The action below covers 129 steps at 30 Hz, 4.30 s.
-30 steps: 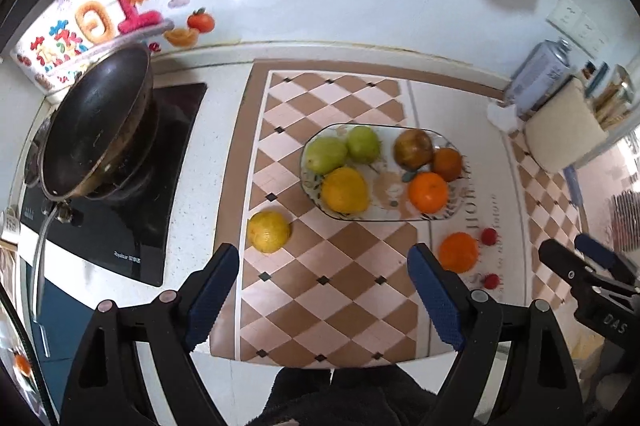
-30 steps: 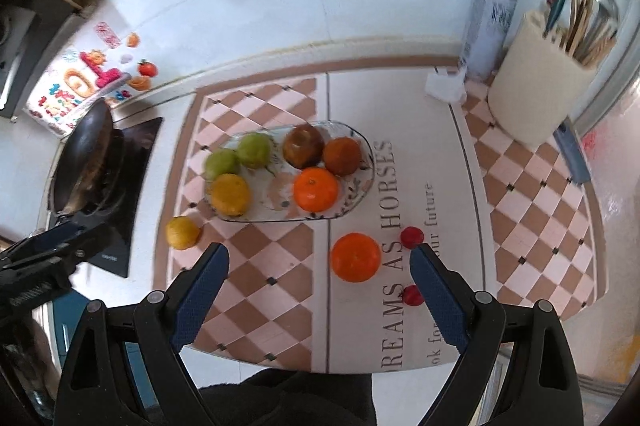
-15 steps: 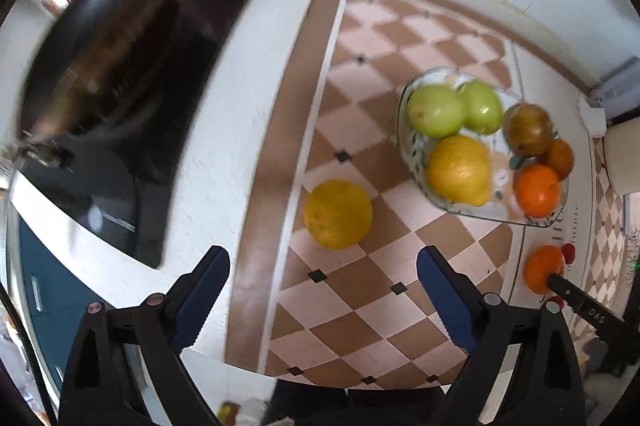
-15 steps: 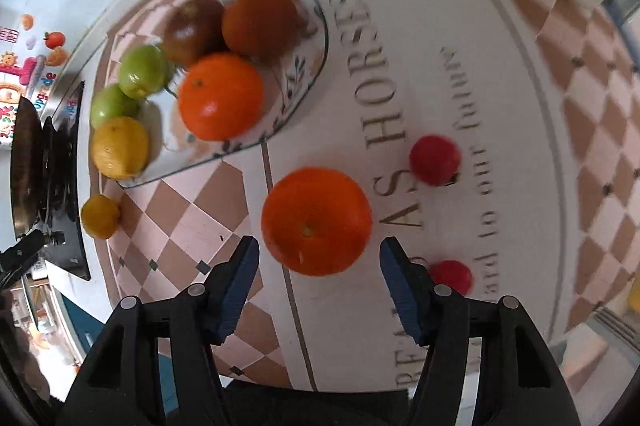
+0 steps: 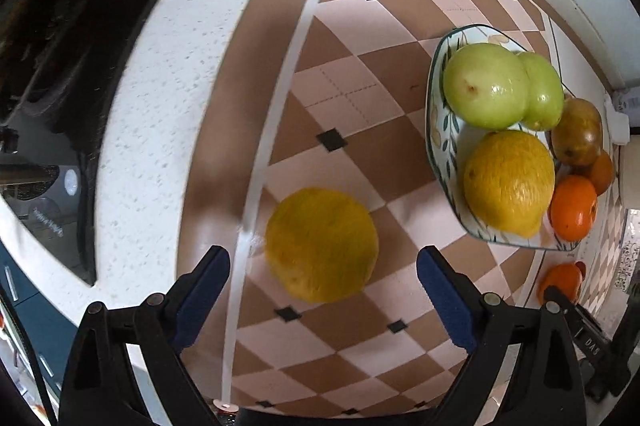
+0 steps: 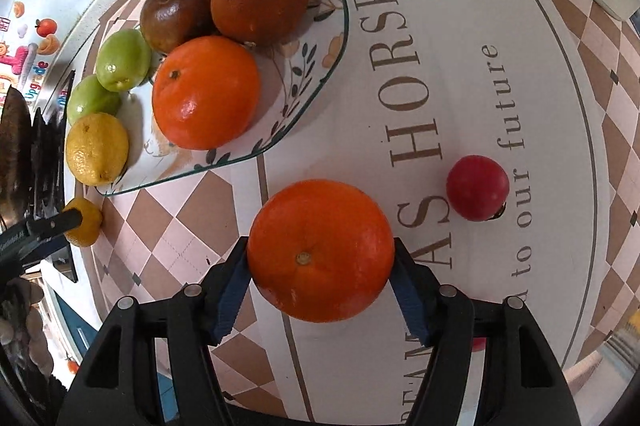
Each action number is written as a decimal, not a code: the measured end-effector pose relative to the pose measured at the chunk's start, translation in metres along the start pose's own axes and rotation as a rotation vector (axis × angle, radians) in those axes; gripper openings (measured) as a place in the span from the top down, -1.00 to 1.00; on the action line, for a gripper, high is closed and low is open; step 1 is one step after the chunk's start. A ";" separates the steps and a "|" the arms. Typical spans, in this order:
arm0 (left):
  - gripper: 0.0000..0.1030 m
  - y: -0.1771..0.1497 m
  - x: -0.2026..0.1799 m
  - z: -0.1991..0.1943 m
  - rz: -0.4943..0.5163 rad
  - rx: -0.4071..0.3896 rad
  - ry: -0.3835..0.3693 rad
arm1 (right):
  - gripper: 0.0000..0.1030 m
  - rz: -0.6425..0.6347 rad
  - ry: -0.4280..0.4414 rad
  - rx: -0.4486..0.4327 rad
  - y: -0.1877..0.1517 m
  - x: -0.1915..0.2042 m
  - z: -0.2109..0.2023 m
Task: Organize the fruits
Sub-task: 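Grasp the yellow lemon with the left tool while the right tool grasps the orange, then carry the lemon with the left tool while the right tool carries the orange over the plate, then open the left tool onto the plate while the right tool releases the orange there, then lift both tools away from the plate, then grasp a red cherry tomato on the runner with the right tool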
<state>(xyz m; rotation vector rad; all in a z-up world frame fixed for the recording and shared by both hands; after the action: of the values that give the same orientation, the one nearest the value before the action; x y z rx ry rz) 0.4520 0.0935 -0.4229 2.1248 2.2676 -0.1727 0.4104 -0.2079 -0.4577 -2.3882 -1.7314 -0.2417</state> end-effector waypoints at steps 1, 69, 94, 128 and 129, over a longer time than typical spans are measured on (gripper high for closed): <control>-0.86 0.001 0.000 0.002 0.002 0.002 -0.004 | -0.37 0.007 0.003 0.004 0.001 0.000 0.000; -0.08 0.083 -0.175 -0.023 0.336 0.009 0.026 | -0.30 -0.102 -0.011 -0.137 0.087 0.019 -0.046; -0.76 0.050 -0.131 -0.072 0.270 -0.180 0.088 | -0.83 -0.090 -0.035 -0.246 0.067 0.024 -0.095; -0.76 -0.113 -0.113 -0.244 0.276 -0.626 0.091 | -0.83 -0.213 0.025 -0.573 -0.102 0.059 -0.276; -0.76 -0.117 -0.112 -0.246 0.276 -0.629 0.091 | -0.83 -0.215 0.026 -0.579 -0.107 0.059 -0.281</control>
<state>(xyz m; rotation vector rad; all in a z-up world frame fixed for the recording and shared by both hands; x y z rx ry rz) 0.3568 -0.0003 -0.1602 2.0654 1.7070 0.5728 0.3199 -0.1882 -0.1655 -2.5245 -2.1341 -0.9124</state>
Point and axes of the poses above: each gripper's, at about its wrist camera, not at the fingertips, and z roughly the way its jaws point, x to its left, y to its top, the point moved 5 cm from there along z, roughly the way its jaws point, and after that the axes turned 8 degrees about z, right-handed, at the moved point
